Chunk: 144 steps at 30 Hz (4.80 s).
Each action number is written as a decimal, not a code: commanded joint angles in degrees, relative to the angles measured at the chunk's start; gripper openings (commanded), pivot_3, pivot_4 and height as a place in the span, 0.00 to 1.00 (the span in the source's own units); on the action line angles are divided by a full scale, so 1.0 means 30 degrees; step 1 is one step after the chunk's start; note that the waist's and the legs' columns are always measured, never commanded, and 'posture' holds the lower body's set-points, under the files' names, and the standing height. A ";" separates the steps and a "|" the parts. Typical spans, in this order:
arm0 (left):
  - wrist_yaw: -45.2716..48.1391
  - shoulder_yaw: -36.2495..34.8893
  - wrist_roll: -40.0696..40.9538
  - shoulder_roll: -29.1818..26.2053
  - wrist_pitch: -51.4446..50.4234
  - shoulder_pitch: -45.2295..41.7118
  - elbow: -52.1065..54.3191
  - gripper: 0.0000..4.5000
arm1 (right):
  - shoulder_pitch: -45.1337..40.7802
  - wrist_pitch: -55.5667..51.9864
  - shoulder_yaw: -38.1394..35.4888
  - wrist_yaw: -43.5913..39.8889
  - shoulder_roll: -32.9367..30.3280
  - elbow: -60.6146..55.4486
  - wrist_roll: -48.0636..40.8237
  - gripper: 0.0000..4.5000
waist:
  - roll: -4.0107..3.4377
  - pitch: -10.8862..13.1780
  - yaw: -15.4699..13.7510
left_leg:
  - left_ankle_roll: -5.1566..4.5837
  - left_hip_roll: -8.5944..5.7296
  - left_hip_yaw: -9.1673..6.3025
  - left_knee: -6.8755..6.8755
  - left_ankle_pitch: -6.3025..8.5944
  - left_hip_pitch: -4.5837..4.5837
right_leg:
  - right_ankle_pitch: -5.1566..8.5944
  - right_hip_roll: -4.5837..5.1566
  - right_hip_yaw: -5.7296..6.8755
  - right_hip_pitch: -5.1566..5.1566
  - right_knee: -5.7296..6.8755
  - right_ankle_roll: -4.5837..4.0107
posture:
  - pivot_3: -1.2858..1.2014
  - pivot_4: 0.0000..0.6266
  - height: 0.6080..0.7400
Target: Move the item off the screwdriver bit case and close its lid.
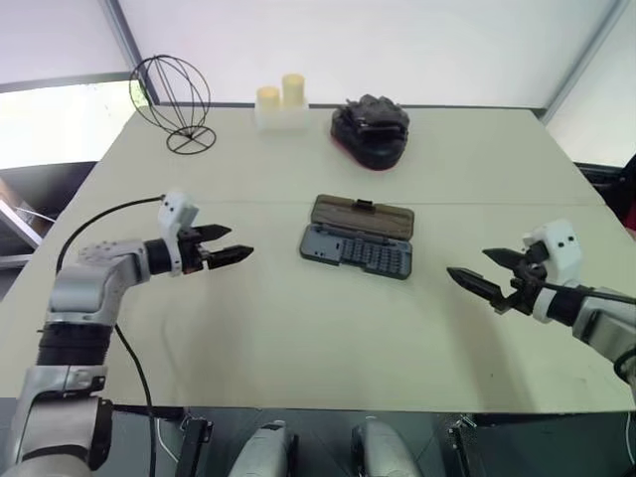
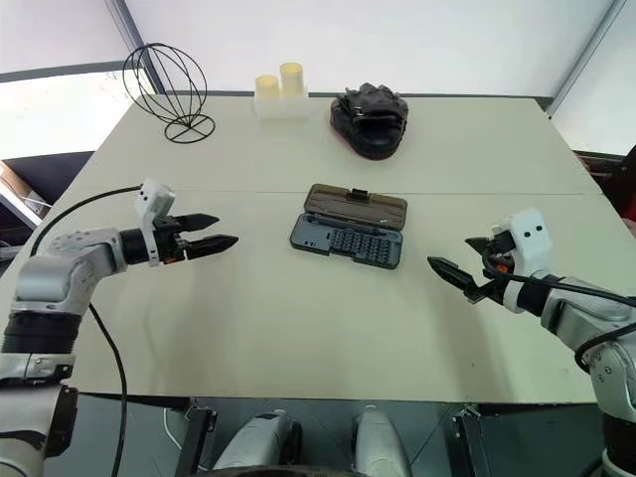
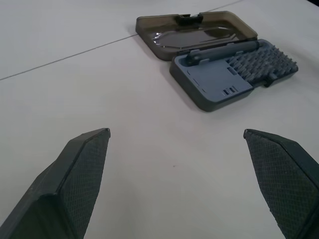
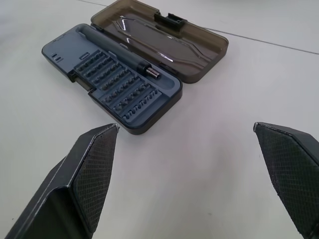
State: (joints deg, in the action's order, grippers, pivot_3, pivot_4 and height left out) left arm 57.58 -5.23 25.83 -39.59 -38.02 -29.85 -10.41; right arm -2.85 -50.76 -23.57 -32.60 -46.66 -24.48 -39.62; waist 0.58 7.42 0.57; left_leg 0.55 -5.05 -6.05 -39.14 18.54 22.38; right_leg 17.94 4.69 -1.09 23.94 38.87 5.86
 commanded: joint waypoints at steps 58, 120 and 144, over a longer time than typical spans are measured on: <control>0.3672 0.2271 -0.1108 -0.1946 0.2668 0.0408 0.3649 0.99 | -1.8123 0.5639 0.7682 0.3589 0.7135 2.3569 0.8817 1.00 | -0.0063 0.0050 0.0676 | 0.0055 -0.0002 -0.0021 0.0043 -0.0031 0.0020 | 0.0000 0.0001 0.0008 0.0123 0.0086 -0.0003 | 0.52 0.24 1.00; 0.1971 0.2472 -0.1207 -0.1528 0.3807 0.1833 0.5092 1.00 | -1.0305 -1.3912 0.2617 0.8764 1.3945 0.1716 1.1207 0.01 | -0.0077 0.0051 0.0801 | 0.0054 -0.0050 -0.0139 0.0054 -0.0030 0.0040 | -0.0002 -0.0005 -0.0004 0.0096 0.0125 -0.0007 | 0.52 0.24 1.00; 0.1974 0.2505 -0.1432 -0.1312 0.3936 0.2015 0.5016 1.00 | -0.8466 -1.3912 0.4105 0.9632 1.5586 -0.0092 1.0661 0.01 | -0.0082 0.0048 0.1160 | 0.0063 -0.0035 -0.0141 0.0085 -0.0035 0.0037 | -0.0002 -0.0018 -0.0004 0.0125 0.0136 -0.0007 | 0.52 0.24 1.00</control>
State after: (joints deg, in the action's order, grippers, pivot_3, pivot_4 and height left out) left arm 63.45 2.69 21.71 -43.55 -27.11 -23.28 4.44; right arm -29.02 -91.23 -13.49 -2.57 -0.10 -25.42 -5.43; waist 0.33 7.56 4.05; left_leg 0.74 -5.16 -6.47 -38.88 18.44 22.49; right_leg 17.93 4.63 -1.10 24.31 39.28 5.84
